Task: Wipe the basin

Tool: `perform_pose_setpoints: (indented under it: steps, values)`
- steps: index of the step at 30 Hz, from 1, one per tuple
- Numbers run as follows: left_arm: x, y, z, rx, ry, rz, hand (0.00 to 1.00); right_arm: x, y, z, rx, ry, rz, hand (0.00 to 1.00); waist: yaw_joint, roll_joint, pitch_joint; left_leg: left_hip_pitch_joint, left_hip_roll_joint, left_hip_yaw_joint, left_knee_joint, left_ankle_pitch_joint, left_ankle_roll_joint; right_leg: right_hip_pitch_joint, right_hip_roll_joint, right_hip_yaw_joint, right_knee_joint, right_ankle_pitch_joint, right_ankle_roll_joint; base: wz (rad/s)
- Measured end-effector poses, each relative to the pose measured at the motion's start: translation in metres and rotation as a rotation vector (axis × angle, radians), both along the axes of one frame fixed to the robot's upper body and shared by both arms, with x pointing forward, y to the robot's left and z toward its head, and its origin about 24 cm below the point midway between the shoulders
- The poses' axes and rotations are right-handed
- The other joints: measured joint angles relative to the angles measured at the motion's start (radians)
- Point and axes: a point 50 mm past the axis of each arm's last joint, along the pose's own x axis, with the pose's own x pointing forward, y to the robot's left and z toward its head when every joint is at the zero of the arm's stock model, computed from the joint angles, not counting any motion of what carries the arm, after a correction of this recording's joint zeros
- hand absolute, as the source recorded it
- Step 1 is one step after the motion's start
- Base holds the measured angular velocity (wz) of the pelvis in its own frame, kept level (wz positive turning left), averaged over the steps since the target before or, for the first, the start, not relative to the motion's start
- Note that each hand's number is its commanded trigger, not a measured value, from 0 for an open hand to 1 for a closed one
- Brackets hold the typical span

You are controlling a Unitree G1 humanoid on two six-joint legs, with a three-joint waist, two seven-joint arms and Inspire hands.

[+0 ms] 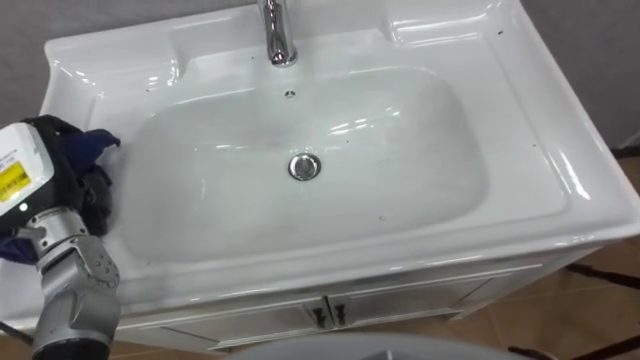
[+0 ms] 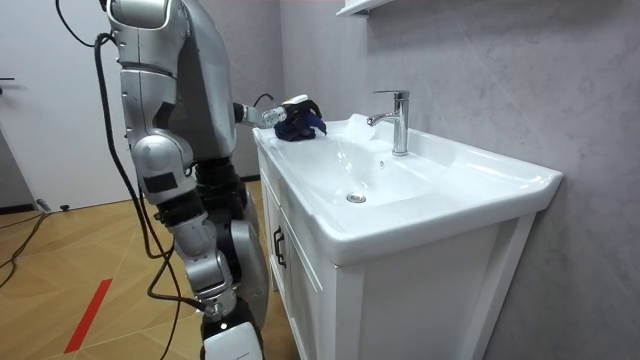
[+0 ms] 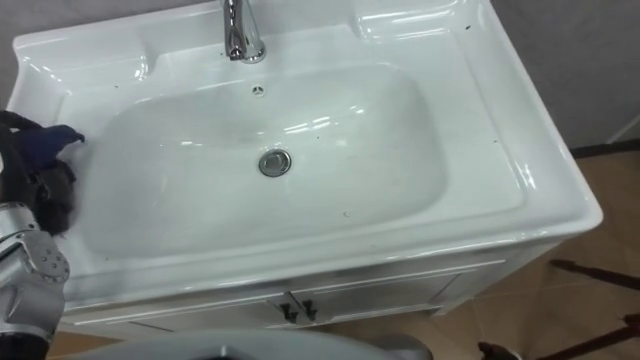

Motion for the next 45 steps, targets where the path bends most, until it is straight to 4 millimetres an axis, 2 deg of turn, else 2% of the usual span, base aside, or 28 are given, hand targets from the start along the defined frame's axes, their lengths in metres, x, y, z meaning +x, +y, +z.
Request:
perform_pose_setpoints:
  steps: [11,22,28,33,40,45]
  values:
    - [0.003,-0.001,0.005,0.017,-0.022,-0.007,0.00,0.000,0.000,0.000,-0.008,0.009,-0.006,0.00,0.001,-0.001,-0.0017,-0.003,0.000,0.001,0.000,0.000,0.000,-0.011,0.000,0.002,0.010,-0.002,0.000,0.00]
    - [0.008,-0.004,0.019,0.057,-0.129,-0.024,0.00,0.008,0.000,0.000,-0.029,-0.025,-0.007,0.00,-0.002,0.019,-0.0013,-0.011,0.000,-0.002,0.001,0.000,0.000,-0.015,0.000,0.001,0.010,-0.002,-0.001,0.01]
    - [0.011,-0.006,0.023,0.059,-0.156,-0.032,0.00,0.011,0.000,0.001,-0.031,-0.037,-0.001,0.00,-0.003,0.015,0.0008,-0.012,-0.001,-0.003,0.001,0.000,0.000,-0.015,-0.001,0.000,0.009,-0.002,0.000,0.00]
    - [0.019,-0.006,0.029,-0.030,-0.229,-0.013,0.00,0.013,0.000,0.001,-0.031,-0.047,-0.002,0.00,-0.001,0.008,0.0026,-0.012,-0.001,0.000,0.001,0.000,0.000,-0.019,0.000,0.008,0.010,-0.003,0.000,-0.03]
    - [0.023,-0.005,0.048,-0.111,-0.364,-0.015,0.00,0.016,0.007,-0.001,-0.043,-0.069,-0.016,0.00,-0.001,-0.002,0.0009,-0.012,-0.001,0.005,0.001,0.000,0.000,-0.020,-0.001,0.010,0.013,-0.003,0.000,-0.03]
    - [0.029,-0.002,0.066,-0.085,-0.464,-0.011,0.00,0.022,0.008,-0.001,-0.059,-0.095,-0.009,0.00,0.001,-0.003,0.0018,-0.016,-0.002,0.000,0.000,0.000,0.000,-0.021,-0.002,0.012,0.009,-0.003,0.001,0.03]
